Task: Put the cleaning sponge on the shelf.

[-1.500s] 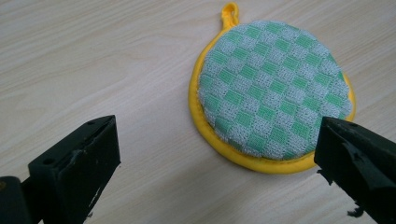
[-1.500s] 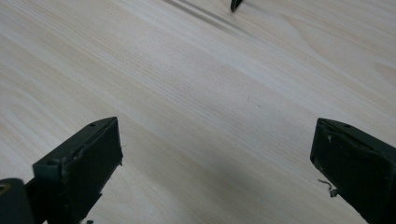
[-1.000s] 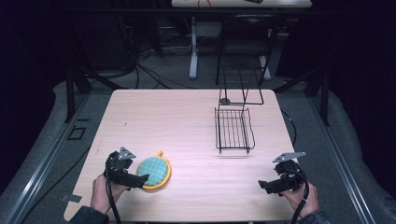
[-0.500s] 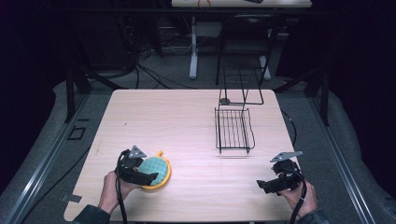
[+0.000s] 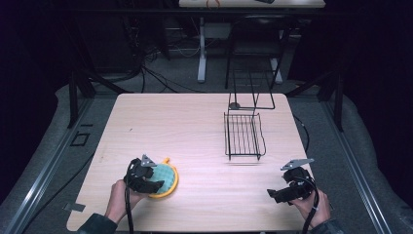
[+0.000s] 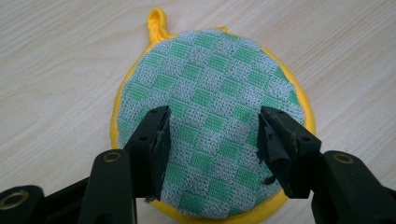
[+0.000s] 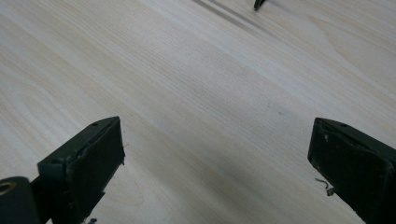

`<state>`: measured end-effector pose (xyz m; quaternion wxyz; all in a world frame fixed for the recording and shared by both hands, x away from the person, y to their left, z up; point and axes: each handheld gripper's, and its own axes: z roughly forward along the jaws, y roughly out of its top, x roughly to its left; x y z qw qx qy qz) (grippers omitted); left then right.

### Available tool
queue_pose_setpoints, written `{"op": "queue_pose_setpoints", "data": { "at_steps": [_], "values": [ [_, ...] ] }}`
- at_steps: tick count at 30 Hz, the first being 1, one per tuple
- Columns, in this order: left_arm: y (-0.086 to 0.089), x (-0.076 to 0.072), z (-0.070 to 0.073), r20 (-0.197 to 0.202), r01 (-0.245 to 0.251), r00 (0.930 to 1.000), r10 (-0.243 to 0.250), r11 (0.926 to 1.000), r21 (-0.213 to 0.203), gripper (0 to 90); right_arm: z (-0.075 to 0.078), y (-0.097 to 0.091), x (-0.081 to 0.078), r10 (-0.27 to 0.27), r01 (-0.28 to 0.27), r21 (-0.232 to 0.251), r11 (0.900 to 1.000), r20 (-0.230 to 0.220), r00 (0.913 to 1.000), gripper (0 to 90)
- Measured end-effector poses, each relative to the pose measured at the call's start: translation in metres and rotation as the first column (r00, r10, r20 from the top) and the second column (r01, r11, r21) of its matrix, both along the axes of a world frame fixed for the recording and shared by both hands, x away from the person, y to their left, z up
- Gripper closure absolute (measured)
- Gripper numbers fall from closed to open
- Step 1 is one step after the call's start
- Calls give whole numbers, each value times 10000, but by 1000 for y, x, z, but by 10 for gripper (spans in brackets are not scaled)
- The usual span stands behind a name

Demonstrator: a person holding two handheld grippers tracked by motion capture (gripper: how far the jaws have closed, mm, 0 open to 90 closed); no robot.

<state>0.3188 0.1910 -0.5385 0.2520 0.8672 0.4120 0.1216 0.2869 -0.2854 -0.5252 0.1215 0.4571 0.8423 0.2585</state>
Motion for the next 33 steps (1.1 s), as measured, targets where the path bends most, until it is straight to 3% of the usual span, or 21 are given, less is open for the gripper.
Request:
{"op": "queue_pose_setpoints", "data": {
  "at_steps": [9,12,23,29,33],
  "values": [
    [0,0,-2,-83,-70,9999,70,10000,68,474,-1,2,0,9,-9,38,10000,-81,10000,31],
    [-1,2,-3,-287,-168,9994,171,9998,106,490,-1,1,0,94,-95,-50,9999,-91,9999,31],
    [-4,4,-4,-269,-91,9996,99,9995,315,692,-1,3,0,109,-109,-35,9999,-137,9998,39],
    [-6,2,-4,-112,112,9999,-107,9991,420,872,-1,3,0,125,-126,-58,9999,-77,9999,46],
    [-7,3,-4,-156,185,9997,-178,9989,437,883,-1,3,0,136,-136,-67,9999,-67,9999,49]
  ]
}}
